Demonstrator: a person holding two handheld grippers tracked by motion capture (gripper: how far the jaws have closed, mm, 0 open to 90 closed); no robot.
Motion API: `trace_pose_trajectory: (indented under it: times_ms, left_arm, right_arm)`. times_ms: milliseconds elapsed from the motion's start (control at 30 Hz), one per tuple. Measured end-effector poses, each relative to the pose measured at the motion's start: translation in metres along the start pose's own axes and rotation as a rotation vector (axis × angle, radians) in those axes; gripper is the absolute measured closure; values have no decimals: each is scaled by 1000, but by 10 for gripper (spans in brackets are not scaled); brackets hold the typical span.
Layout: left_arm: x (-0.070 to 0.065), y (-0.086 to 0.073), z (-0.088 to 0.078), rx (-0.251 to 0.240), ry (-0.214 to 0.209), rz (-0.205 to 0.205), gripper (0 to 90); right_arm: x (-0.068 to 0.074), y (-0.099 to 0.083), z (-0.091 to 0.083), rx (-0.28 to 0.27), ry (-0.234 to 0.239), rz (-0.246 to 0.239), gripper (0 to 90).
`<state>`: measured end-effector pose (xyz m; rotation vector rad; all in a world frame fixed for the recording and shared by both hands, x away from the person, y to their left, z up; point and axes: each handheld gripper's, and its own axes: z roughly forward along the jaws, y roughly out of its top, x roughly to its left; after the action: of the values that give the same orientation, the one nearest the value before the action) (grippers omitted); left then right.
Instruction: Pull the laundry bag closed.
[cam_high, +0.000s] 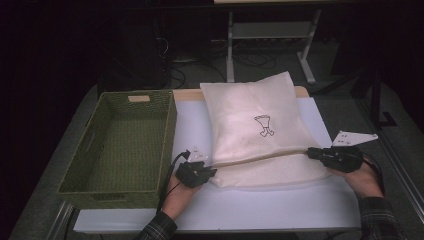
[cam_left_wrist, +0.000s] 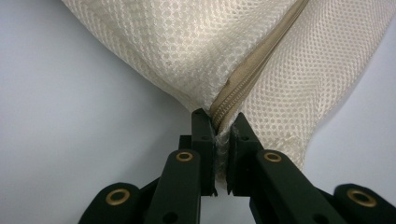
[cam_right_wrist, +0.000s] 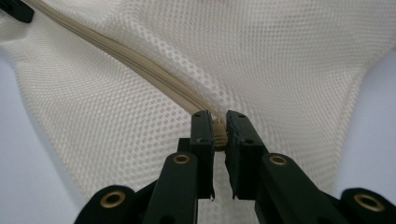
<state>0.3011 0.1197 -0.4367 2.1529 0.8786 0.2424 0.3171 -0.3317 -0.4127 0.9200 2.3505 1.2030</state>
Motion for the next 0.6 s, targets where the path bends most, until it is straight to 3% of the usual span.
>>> trace_pose_trajectory:
  times_ms: [167, 267, 400, 600]
  left_arm:
    - [1, 0, -1, 9, 17, -6, 837]
    - [3, -1, -2, 11, 24, -19, 838]
    - [2, 0, -1, 15, 31, -15, 837]
    - [1, 0, 0, 25, 33, 0, 825]
  right_arm:
    - [-5, -7, -6, 12, -30, 12, 817]
    - [-18, -19, -17, 4, -65, 57, 818]
    - [-25, -28, -24, 8, -87, 82, 817]
    - [-23, -28, -22, 19, -93, 87, 813]
